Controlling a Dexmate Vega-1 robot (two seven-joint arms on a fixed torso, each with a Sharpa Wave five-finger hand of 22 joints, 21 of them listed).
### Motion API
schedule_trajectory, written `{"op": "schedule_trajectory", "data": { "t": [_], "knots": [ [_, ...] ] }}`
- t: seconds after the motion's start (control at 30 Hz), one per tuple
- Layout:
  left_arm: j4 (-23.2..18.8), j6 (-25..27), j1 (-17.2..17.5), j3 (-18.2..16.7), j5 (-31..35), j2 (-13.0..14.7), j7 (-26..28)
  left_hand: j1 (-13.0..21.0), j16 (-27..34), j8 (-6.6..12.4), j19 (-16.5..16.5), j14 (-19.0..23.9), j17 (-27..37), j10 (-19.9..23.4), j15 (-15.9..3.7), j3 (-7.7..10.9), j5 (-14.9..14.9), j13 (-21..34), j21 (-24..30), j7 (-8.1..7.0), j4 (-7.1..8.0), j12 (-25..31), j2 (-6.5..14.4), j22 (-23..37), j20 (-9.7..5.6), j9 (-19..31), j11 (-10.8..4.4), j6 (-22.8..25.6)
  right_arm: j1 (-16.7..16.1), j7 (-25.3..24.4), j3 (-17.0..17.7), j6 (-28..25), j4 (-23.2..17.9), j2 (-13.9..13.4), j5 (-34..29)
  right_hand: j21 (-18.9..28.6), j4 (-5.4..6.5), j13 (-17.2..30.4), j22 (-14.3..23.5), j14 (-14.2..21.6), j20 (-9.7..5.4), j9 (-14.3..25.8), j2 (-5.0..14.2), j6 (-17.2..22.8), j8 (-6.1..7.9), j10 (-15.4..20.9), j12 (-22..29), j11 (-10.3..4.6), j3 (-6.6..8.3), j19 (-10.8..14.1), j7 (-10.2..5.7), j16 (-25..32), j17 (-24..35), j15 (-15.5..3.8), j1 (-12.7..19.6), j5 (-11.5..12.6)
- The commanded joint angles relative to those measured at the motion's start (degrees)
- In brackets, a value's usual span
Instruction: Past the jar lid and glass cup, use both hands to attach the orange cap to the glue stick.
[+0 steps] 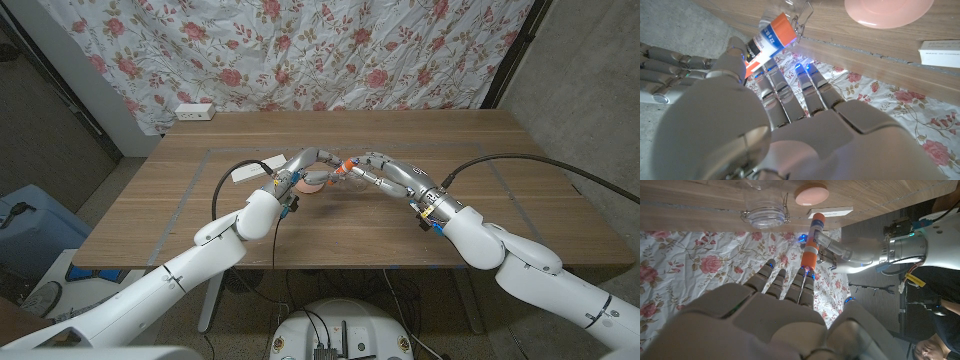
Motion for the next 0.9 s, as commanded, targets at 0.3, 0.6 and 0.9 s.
{"op": "schedule_trajectory", "data": {
  "t": [0.3, 0.6, 0.9],
  "knots": [
    [-1.0, 1.0, 0.7, 0.0, 1.3, -0.2, 1.1, -1.1, 0.1, 0.42, 0.3, 0.7, 0.2, 0.4, -7.81, 2.34, 0.5, 0.3, 0.0, 2.05, 1.6, 0.3, 2.8, 0.3, 0.01, 0.2, -0.23, 2.8, 0.0, 0.2, -0.6, -0.2, -0.2, -0.2, -0.5, -0.2, 0.58, 0.1, 0.3, -0.3, 0.0, 0.0, 1.38, 0.9, 0.41, 0.4, 0.4, 0.14, 0.4, -0.5, -0.01, -0.3, 0.3, -0.88, -0.8, 0.4],
    [-0.9, 0.5, 0.9, 0.0, 1.3, -0.2, 1.3, -0.4, 0.5, 0.72, 0.4, 1.2, 0.4, 1.6, -8.2, 2.54, 0.5, 0.4, 0.0, 2.78, 1.49, 0.7, 3.4, 0.3, -0.11, 0.2, -0.21, 3.6, -0.2, 0.3, -0.5, -0.1, -0.3, -0.3, -0.2, -0.1, 1.03, 0.1, 0.2, -0.4, 0.04, 0.0, 1.34, 1.4, 0.53, 1.0, 0.6, 0.18, 0.51, -0.5, 0.17, -0.2, 0.4, -0.85, -1.4, 0.4],
    [-0.6, 0.1, 0.8, 0.1, 1.4, -0.4, 1.4, -0.2, 0.6, 0.86, 0.5, 1.8, 0.5, 2.5, -8.3, 2.67, 0.4, 0.4, 0.0, 3.05, 1.52, 0.9, 3.8, 0.2, -0.28, 0.2, -0.15, 4.0, -0.7, 0.9, -0.3, -0.7, -0.8, -0.5, 0.7, 0.0, 1.47, 0.1, 0.2, -0.4, 0.07, 0.0, 1.38, 1.7, 0.56, 1.7, 0.7, 0.43, 0.64, -0.7, 0.49, -0.2, 0.4, -0.84, -2.1, 0.5]
  ]
}}
